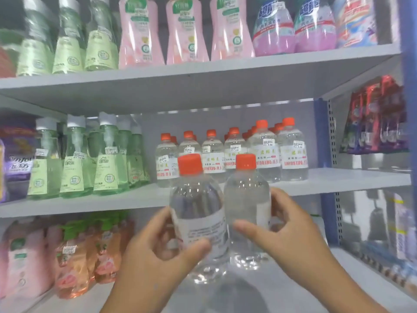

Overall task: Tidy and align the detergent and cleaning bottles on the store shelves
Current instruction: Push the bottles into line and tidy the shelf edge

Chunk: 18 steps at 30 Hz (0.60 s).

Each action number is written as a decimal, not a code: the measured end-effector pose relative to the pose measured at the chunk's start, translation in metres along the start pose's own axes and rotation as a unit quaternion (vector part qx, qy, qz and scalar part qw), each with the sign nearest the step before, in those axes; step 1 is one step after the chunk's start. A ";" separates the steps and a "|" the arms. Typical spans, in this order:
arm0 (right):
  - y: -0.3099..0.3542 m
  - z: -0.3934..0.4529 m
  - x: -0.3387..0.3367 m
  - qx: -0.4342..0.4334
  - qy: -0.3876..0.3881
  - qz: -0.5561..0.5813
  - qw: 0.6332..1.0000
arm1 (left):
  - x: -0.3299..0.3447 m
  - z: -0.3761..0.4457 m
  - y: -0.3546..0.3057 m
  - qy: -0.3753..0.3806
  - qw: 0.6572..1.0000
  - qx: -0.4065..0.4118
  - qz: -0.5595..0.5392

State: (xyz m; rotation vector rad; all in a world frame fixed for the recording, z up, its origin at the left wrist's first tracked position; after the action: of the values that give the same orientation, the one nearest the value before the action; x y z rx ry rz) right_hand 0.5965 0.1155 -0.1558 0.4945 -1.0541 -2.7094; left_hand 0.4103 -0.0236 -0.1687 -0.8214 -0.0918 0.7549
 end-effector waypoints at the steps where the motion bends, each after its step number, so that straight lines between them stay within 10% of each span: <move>1: 0.015 0.016 -0.005 -0.020 -0.023 0.009 0.999 | -0.004 0.015 -0.020 0.001 0.999 0.030 0.017; 18: -0.014 0.156 0.031 -0.001 -0.166 -0.363 0.917 | 0.020 0.213 0.028 -0.038 0.995 -0.023 0.088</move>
State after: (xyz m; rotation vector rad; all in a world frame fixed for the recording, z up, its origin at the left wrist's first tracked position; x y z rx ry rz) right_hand 0.5083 0.2130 -0.0648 0.5154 -1.1074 -3.5527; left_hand 0.3341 0.1352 -0.0446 -0.8520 -0.1064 0.9528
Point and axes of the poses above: each hand's wrist, its own z-axis towards the middle knuckle, its own x-axis out of the palm, y = z × x, the point moved 2 cm from there along z, towards the middle knuckle, and after that the axes turned 1 degree about -x, right-handed, at the moved point
